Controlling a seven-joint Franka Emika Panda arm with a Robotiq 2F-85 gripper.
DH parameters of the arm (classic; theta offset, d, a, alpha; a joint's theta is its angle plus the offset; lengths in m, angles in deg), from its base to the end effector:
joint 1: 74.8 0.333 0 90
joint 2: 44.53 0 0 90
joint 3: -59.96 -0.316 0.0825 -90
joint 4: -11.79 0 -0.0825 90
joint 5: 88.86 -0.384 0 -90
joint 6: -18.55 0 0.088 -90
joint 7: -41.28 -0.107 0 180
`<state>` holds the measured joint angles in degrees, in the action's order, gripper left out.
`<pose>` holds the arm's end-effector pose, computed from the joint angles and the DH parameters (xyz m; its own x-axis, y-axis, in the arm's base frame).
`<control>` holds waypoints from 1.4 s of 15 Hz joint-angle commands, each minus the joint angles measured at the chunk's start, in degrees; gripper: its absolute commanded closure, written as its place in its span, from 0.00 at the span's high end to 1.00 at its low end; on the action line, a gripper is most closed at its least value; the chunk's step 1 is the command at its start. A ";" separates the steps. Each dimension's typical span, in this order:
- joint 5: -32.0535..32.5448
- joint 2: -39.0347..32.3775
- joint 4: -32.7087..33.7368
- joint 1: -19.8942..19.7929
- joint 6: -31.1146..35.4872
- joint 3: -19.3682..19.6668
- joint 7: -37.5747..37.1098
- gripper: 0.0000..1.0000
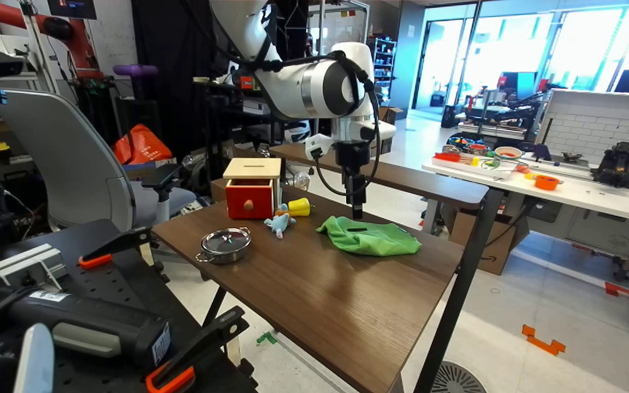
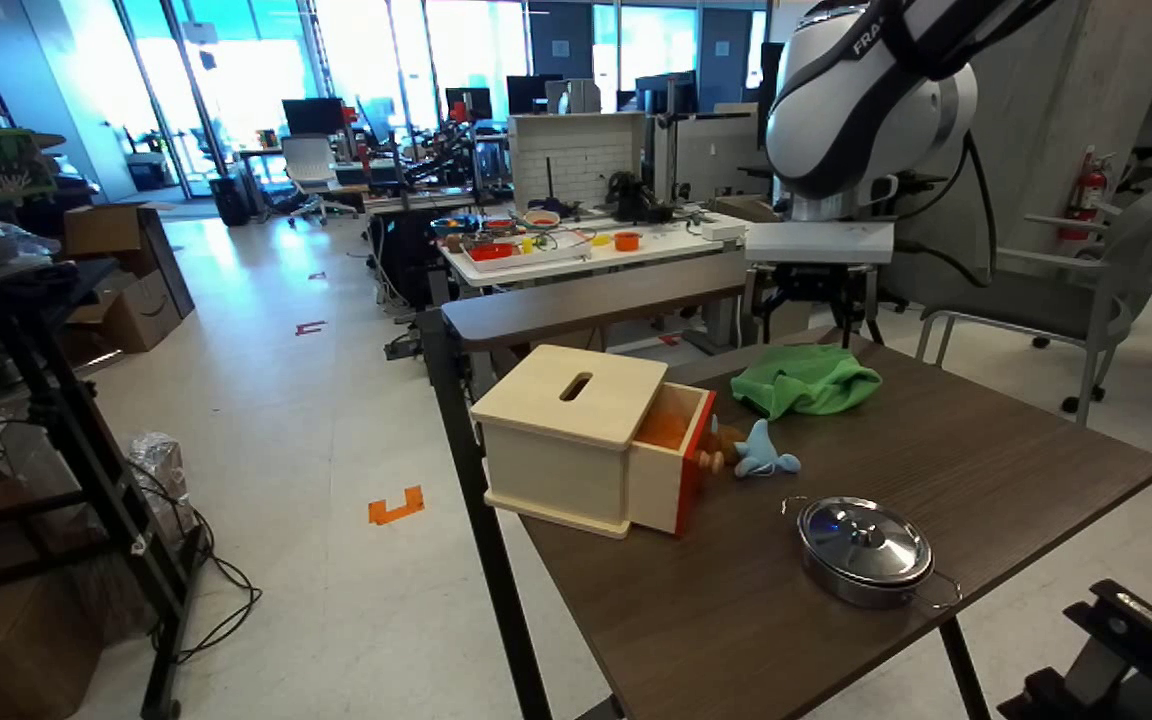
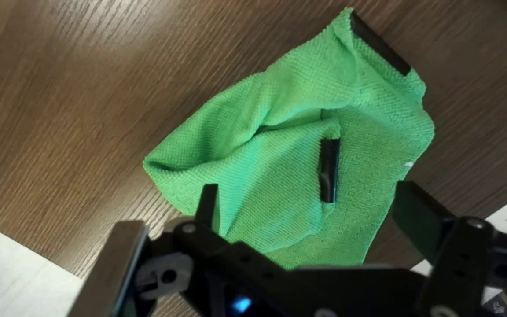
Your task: Move the green cloth to the front
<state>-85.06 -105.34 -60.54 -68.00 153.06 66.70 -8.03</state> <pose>0.7440 0.0217 0.1113 0.7278 -0.6738 0.1277 -0.6848 -0.7241 0.0823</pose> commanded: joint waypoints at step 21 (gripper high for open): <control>-0.76 -14.51 22.56 0.19 -13.98 0.69 -0.51 1.00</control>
<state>-85.06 -116.77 -43.61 -67.98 142.15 66.72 -8.18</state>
